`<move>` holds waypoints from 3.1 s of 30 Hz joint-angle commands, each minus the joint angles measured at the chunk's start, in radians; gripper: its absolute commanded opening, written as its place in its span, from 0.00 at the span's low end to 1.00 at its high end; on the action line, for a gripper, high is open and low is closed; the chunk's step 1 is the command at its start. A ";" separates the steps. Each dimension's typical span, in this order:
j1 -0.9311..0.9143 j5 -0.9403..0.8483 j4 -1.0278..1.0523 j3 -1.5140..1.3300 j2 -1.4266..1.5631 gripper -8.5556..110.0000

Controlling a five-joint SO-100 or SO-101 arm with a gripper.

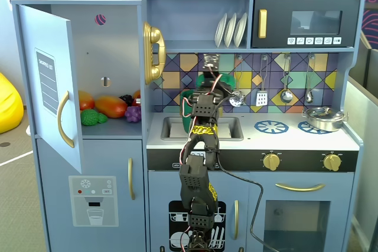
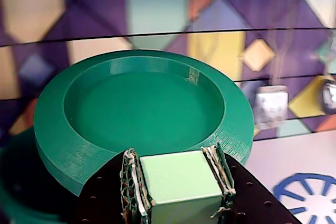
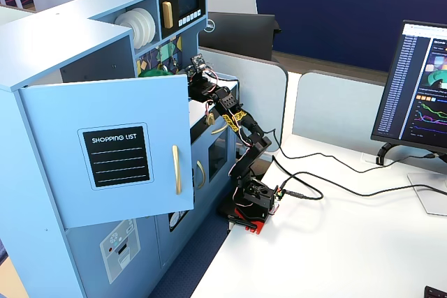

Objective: Pick up the lid from the counter and put it on the green recipient

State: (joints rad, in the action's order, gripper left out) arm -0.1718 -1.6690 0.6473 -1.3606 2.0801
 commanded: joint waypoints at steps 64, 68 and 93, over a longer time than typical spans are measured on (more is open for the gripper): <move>0.130 -0.028 -0.075 0.115 -0.126 0.35; 0.126 -0.034 -0.112 0.156 -0.121 0.36; 0.009 0.031 0.410 -0.977 0.884 0.33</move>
State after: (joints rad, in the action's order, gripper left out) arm -0.1227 -1.6536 1.0584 -2.1246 2.8670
